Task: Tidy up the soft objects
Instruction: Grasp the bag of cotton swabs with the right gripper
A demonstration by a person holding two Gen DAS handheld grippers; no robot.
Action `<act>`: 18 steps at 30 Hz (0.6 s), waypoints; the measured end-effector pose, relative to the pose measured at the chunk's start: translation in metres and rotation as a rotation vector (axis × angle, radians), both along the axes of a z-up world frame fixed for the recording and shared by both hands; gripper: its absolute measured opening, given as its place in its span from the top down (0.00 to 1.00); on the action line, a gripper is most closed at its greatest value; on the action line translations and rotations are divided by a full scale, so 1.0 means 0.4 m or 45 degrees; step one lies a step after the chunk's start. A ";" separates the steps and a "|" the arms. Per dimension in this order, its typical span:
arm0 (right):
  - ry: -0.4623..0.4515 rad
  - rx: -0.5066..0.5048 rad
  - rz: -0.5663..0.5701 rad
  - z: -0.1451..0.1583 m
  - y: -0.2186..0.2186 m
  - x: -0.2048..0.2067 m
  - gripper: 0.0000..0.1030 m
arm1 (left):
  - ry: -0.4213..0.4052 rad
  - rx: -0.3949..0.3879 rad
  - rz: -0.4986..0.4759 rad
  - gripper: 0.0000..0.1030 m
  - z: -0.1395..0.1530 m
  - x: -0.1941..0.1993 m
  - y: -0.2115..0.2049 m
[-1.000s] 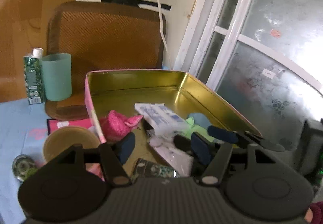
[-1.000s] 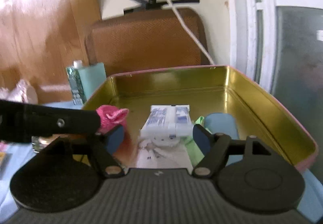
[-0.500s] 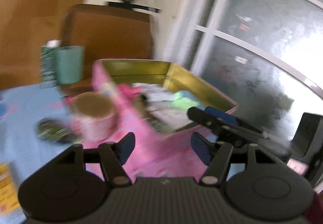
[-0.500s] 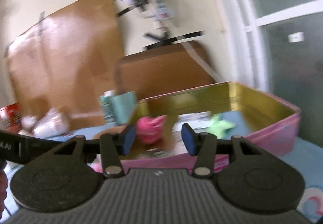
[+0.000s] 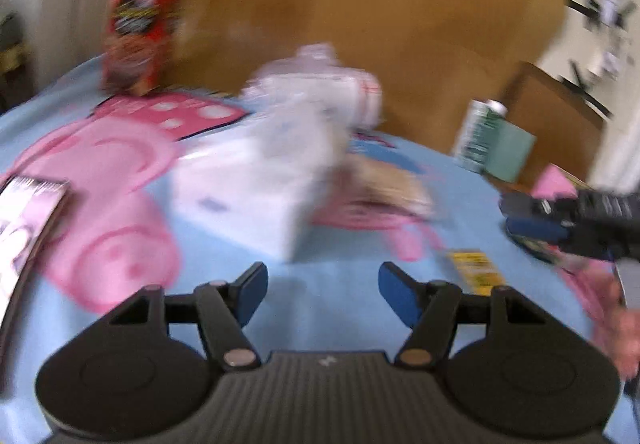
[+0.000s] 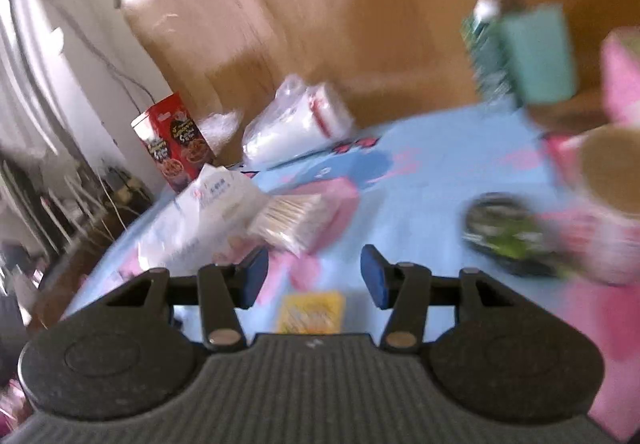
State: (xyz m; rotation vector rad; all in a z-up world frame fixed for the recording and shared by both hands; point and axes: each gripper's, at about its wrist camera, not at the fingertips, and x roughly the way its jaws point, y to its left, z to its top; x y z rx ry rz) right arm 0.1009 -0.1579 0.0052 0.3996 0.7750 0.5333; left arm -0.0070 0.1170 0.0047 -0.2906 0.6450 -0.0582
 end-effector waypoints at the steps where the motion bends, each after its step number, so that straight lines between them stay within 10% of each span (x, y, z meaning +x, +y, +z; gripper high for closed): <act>1: 0.058 0.024 -0.004 -0.014 0.022 0.044 0.47 | -0.013 -0.026 0.004 0.38 -0.009 -0.003 0.016; 4: 0.177 0.068 -0.029 -0.050 0.061 0.115 0.51 | -0.054 -0.023 -0.016 0.35 -0.016 -0.013 0.014; 7: 0.292 0.083 -0.027 -0.084 0.077 0.136 0.88 | -0.060 -0.016 -0.054 0.33 -0.013 -0.009 0.003; 18: -0.019 0.012 -0.107 0.032 -0.078 -0.107 0.92 | -0.080 -0.227 -0.212 0.32 0.018 -0.018 -0.029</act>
